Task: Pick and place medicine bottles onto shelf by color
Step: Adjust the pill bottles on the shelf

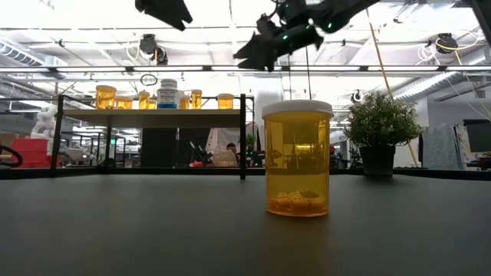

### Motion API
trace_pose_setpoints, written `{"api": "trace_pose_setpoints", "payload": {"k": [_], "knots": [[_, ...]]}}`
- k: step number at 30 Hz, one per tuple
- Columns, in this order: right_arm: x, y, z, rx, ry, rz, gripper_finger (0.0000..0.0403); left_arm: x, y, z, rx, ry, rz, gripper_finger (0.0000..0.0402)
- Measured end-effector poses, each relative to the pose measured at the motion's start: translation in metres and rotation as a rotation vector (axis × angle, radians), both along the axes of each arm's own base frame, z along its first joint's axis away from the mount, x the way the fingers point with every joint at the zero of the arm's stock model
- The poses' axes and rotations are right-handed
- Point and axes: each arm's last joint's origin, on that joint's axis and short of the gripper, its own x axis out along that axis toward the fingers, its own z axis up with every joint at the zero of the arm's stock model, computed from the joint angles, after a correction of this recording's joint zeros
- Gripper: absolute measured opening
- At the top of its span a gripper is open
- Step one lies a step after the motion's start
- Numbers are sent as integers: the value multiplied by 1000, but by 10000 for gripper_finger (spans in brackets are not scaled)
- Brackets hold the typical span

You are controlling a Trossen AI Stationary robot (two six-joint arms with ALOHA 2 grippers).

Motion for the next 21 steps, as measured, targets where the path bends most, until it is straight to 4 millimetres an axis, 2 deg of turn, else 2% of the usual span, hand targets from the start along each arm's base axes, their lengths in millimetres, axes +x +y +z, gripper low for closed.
{"api": "trace_pose_setpoints", "payload": {"k": [4, 10, 16, 21], "knots": [[-14, 21, 7, -7, 105, 49, 278, 1, 25, 29, -87, 18, 56, 280], [-42, 66, -7, -67, 129, 136, 277, 9, 63, 52, -143, 90, 51, 280], [-76, 109, -32, -186, 22, 201, 277, 20, 106, 49, -147, 277, 94, 280], [-104, 128, -55, -308, -117, 163, 276, 36, 139, 40, -190, 445, 113, 280]]}}
